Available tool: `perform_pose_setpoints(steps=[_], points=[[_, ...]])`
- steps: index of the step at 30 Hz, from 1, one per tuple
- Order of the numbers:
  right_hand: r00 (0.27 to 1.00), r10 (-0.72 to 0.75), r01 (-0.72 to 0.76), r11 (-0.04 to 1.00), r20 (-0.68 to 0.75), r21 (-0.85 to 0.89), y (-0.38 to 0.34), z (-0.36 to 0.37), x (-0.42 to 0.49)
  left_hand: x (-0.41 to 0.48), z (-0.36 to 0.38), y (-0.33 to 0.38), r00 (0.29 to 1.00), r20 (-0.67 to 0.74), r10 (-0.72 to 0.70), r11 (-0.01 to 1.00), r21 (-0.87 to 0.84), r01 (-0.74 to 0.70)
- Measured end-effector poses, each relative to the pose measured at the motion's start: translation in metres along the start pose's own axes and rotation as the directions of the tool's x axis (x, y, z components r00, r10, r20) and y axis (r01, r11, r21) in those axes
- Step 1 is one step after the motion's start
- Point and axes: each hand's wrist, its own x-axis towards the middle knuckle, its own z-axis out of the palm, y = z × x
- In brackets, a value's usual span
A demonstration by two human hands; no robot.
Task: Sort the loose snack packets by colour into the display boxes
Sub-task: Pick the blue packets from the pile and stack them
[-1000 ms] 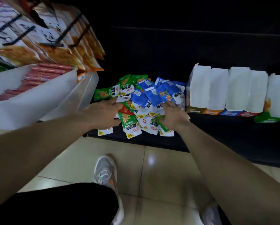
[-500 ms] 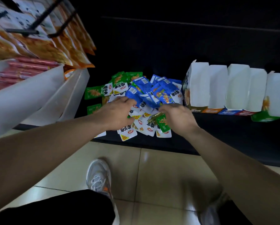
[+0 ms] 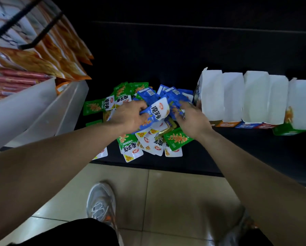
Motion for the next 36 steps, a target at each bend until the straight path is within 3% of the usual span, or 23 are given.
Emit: perform_pose_setpoints(steps=[4, 10, 15, 19, 24, 29, 32, 36], points=[[0.980, 0.026, 0.015, 0.978, 0.196, -0.207, 0.007, 0.039, 0.012, -0.003, 0.006, -0.027, 0.991, 0.023, -0.130, 0.991, -0.023, 0.130], [0.992, -0.121, 0.124, 0.987, 0.035, -0.106, 0.024, 0.063, -0.008, -0.001, 0.014, -0.038, 0.976, 0.009, -0.217, 0.972, -0.093, 0.217], [0.991, 0.125, -0.113, 0.972, 0.045, -0.207, 0.035, 0.060, -0.009, -0.004, 0.023, -0.036, 0.968, 0.028, -0.249, 0.957, -0.147, 0.250], [0.995, 0.092, -0.081, 0.962, 0.030, -0.260, 0.041, 0.060, -0.014, -0.006, 0.025, -0.041, 0.958, 0.040, -0.285, 0.941, -0.180, 0.288], [0.985, -0.018, 0.024, 0.999, 0.173, -0.037, 0.038, 0.047, -0.014, -0.006, 0.025, -0.047, 0.957, 0.063, -0.283, 0.937, -0.193, 0.290], [0.913, -0.174, 0.128, 0.981, 0.368, 0.146, 0.021, 0.016, -0.017, -0.004, 0.020, -0.041, 0.974, 0.096, -0.207, 0.944, -0.242, 0.225], [0.933, -0.166, 0.109, 0.976, 0.318, 0.190, 0.003, 0.007, -0.015, -0.007, 0.018, -0.027, 0.978, 0.153, -0.142, 0.930, -0.317, 0.185], [0.990, -0.095, 0.073, 0.977, 0.104, 0.201, -0.013, 0.009, -0.014, -0.016, 0.021, -0.012, 0.979, 0.203, -0.017, 0.931, -0.353, 0.089]])
